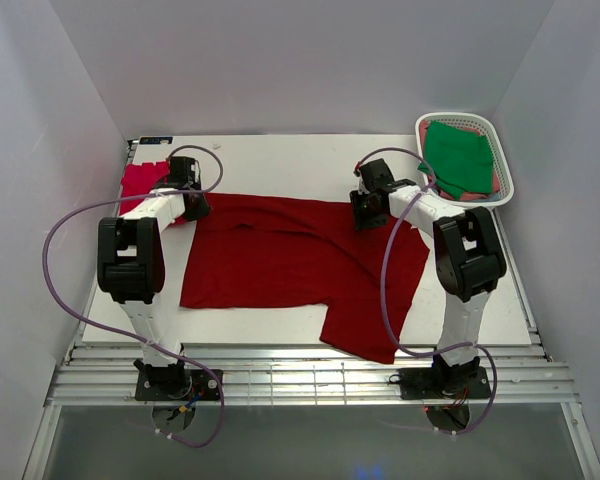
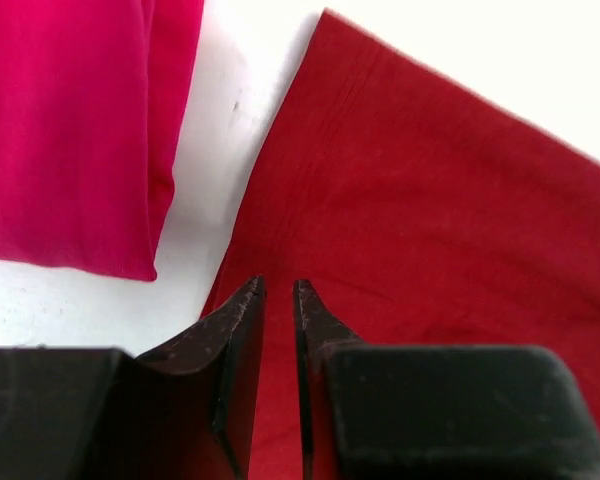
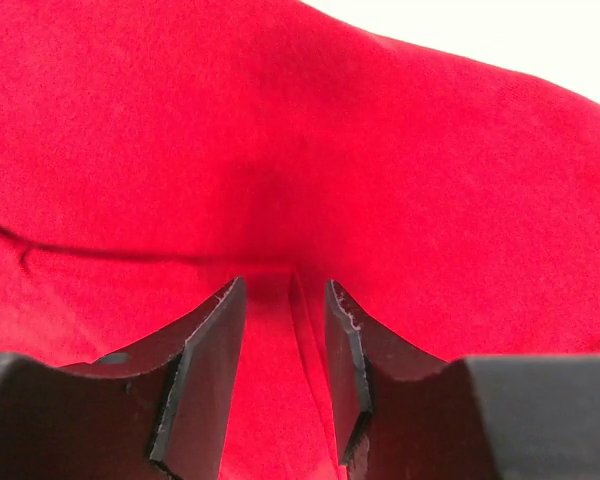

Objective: Fold and stack the t-shirts
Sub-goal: Fold the tshirt

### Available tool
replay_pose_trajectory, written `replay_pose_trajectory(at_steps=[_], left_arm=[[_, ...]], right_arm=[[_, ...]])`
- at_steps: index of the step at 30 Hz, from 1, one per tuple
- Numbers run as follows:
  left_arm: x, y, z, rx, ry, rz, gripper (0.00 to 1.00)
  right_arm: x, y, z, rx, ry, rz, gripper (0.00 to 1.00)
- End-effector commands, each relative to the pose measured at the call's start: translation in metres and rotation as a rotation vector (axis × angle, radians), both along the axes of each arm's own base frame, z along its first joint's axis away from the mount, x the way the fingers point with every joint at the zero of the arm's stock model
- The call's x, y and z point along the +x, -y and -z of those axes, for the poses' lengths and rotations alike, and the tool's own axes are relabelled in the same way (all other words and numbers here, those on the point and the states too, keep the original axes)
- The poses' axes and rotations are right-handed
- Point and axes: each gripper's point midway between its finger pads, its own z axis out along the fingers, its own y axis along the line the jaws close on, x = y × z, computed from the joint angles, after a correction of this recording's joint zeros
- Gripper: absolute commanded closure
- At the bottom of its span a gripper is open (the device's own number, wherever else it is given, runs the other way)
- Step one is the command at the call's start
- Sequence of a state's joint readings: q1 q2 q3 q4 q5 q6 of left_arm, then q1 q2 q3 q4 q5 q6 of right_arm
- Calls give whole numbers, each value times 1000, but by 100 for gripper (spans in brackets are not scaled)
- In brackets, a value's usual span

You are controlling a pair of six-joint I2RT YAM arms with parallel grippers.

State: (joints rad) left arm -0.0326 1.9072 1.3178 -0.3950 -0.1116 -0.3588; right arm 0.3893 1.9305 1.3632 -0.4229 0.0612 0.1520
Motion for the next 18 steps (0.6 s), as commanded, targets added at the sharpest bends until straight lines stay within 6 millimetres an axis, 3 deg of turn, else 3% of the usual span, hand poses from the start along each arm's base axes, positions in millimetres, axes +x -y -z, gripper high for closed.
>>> replay_pose_trajectory(at_steps=[1, 8, 10, 11, 13, 18], left_arm=[[-6, 1, -16, 9, 31, 14, 72], [-9, -3, -15, 28, 23, 9, 72], [-9, -3, -15, 30, 19, 9, 72], [-10, -3, -14, 31, 16, 7, 72], [-10, -5, -15, 38, 15, 4, 72], [-12, -6, -14, 44, 11, -4, 72]], right_arm=[[17, -15, -6, 37, 26, -36, 57], [17, -17, 8, 35, 7, -39, 57], [15, -16, 10, 35, 0, -37, 64], [12, -15, 10, 36, -2, -38, 75], [10, -15, 9, 42, 2, -39, 83], [1, -21, 2, 86, 3, -68, 92]])
